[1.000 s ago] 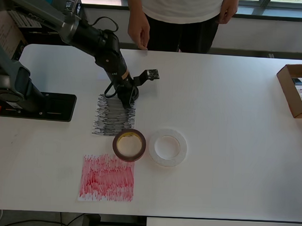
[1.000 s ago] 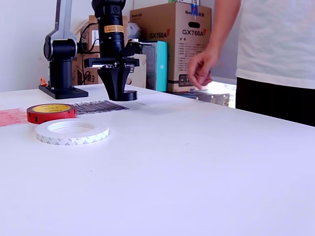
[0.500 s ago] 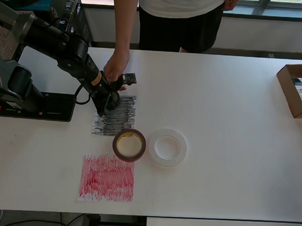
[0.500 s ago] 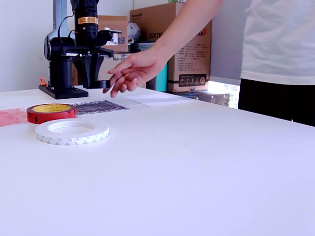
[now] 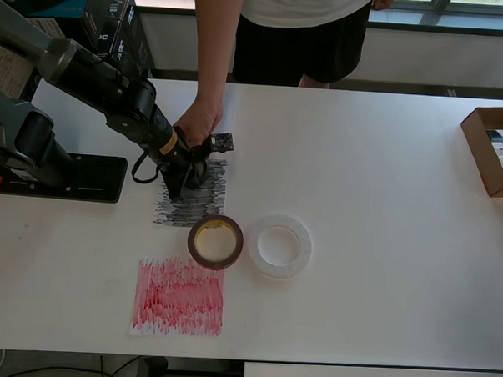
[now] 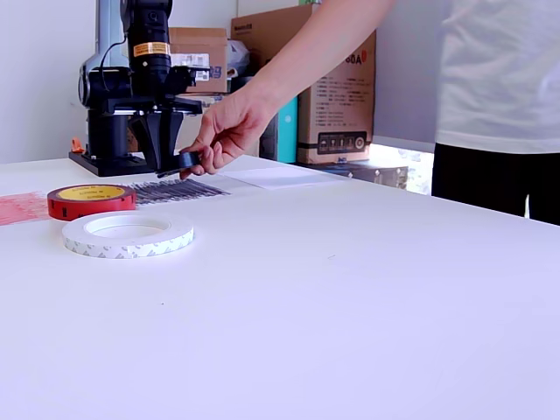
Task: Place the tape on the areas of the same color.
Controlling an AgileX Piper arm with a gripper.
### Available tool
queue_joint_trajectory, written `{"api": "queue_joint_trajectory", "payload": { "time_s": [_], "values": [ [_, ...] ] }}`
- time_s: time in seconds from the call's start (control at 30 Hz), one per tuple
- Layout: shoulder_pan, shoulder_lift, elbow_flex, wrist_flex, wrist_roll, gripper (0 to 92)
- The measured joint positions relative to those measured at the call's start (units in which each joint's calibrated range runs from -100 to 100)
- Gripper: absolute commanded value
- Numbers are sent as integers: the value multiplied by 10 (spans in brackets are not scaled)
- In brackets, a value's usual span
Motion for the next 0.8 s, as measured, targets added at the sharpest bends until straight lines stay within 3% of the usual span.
{"api": "queue_joint_trajectory", "payload": {
  "time_s": [0.8],
  "values": [
    [-26, 50, -22, -27, -20, 0]
  ]
}}
